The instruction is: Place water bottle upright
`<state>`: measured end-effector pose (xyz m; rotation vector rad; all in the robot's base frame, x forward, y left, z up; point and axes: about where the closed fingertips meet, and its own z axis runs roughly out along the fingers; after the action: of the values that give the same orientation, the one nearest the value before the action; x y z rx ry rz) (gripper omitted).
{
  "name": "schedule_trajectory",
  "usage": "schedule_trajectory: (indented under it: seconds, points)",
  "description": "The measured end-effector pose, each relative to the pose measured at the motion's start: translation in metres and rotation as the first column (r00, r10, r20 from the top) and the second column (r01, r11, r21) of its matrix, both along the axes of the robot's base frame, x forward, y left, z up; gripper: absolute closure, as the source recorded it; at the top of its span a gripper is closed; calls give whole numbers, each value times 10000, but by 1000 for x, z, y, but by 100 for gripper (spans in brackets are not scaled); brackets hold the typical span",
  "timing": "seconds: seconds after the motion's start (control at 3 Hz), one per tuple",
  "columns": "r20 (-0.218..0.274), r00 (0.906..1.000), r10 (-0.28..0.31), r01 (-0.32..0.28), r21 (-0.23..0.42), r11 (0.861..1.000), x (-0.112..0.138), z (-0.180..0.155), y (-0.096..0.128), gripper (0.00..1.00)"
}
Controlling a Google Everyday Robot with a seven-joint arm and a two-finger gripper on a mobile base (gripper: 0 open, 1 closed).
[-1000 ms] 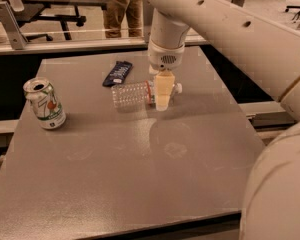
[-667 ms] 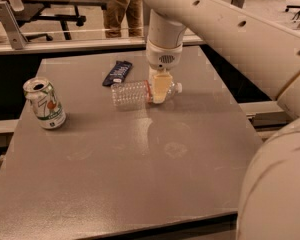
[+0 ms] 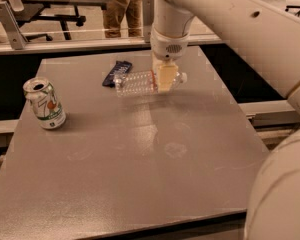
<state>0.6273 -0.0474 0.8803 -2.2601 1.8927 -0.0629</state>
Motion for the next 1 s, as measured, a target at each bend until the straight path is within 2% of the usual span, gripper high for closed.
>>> schedule_trajectory:
  seconds: [0.33,0.67,1.0]
  points:
    - [1336,9790,1540,-1542,-91,9880,3,51,-14,100]
    - [2364,9288,2854,-2893,-189,9570,7,78,-18,100]
    - [4255,7849,4505,-4715,-616,8797,4,110,-16,100]
